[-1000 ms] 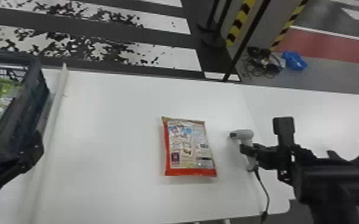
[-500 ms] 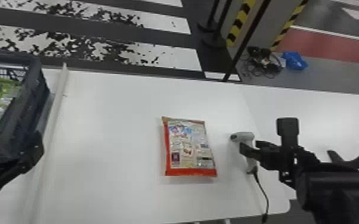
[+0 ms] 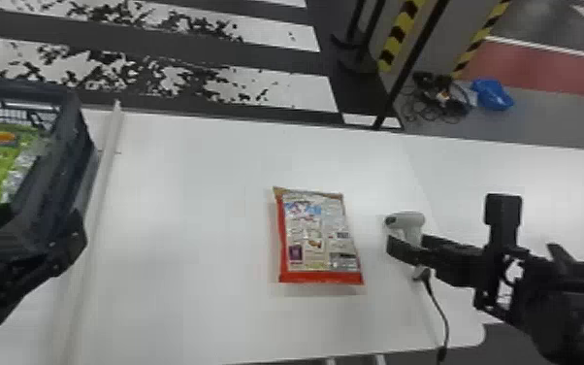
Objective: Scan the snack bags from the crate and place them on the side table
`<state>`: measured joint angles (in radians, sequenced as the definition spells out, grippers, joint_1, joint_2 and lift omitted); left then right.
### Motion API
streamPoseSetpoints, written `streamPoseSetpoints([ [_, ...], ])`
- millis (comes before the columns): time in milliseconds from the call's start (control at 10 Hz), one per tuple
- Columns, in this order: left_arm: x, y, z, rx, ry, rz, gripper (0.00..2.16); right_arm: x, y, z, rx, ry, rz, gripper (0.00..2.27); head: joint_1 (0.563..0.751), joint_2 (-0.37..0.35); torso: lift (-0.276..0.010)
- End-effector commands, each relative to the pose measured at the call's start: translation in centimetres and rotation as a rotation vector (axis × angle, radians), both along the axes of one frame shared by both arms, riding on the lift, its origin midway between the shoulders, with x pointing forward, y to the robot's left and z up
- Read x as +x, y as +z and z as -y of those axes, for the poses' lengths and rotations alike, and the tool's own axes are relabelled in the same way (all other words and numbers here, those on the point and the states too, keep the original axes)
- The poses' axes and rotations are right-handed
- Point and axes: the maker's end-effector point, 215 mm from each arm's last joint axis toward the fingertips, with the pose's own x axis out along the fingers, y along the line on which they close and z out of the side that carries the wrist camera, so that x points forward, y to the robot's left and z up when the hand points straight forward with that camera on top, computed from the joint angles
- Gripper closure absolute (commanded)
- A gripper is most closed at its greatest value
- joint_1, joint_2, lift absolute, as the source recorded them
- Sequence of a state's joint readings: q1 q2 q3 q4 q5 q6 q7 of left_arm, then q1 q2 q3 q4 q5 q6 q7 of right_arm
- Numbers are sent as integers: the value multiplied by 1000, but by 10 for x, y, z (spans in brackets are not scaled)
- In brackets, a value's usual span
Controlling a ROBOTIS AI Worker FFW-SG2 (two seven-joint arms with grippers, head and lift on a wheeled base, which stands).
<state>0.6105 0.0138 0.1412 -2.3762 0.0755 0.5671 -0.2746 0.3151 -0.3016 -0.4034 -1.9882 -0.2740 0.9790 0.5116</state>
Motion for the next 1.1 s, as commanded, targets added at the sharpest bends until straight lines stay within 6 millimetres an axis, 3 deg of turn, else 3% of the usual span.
streamPoseSetpoints([
  [0, 0, 0, 0, 0, 0, 0, 140, -10, -3, -18, 94, 15, -45, 70, 695, -212, -94],
  [500, 0, -1, 1, -2, -4, -3, 140, -16, -17, -65, 283, 87, -131, 49, 695, -140, -94],
  [1000, -1, -1, 1, -2, -3, -3, 140, -16, -47, -86, 298, 136, -200, 49, 695, -91, -94],
])
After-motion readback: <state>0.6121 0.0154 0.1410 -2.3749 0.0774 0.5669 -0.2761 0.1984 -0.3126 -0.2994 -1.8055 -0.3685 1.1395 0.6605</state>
